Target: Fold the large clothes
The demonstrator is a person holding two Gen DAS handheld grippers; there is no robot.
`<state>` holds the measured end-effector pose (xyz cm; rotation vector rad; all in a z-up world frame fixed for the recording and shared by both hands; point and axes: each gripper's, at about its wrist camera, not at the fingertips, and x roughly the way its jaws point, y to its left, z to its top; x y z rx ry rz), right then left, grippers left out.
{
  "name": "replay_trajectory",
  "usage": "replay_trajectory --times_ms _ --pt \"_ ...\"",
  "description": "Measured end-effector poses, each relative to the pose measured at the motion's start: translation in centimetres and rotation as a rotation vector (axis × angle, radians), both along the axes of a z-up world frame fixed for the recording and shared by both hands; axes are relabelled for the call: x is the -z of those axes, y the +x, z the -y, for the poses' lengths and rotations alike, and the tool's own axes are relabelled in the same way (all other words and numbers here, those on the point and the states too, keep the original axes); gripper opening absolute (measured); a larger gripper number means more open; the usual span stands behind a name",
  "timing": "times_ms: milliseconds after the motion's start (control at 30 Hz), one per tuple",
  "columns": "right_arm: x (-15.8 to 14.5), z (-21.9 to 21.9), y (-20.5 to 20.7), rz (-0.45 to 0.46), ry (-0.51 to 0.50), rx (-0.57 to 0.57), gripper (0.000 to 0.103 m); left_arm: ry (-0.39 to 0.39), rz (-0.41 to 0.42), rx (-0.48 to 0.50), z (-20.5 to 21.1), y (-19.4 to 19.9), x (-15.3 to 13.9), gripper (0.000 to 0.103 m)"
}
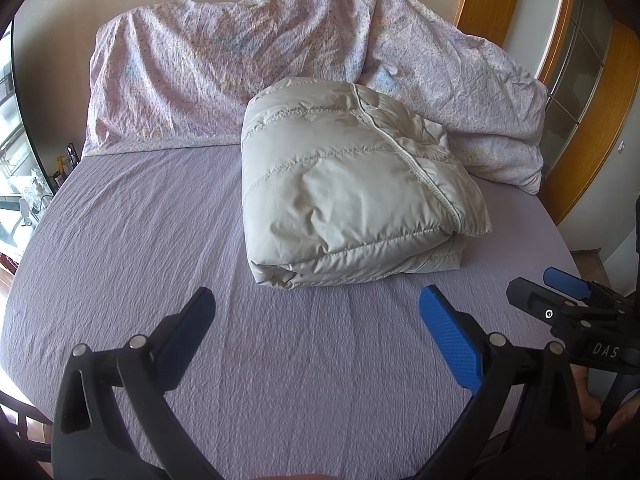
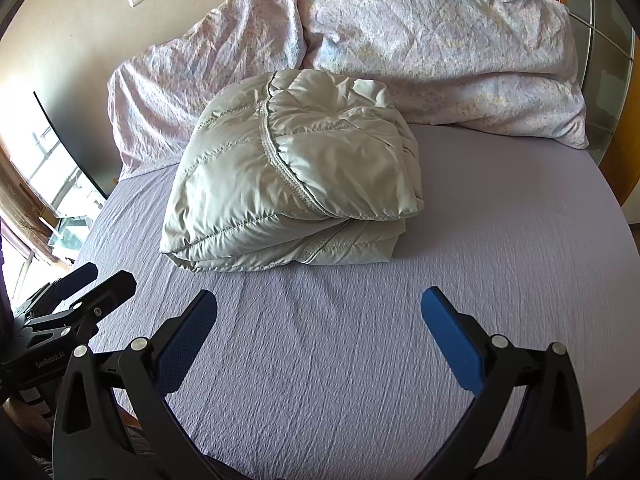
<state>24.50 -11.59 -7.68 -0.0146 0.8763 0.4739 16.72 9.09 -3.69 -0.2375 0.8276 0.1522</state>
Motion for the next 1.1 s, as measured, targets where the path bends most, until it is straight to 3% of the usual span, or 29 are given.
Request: replay_trajectory --times_ms 1100 --pt "0.15 -0.03 0.09 0.000 0.001 0.001 0.102 0.001 -0.002 0.001 0.09 0.12 0.06 0.101"
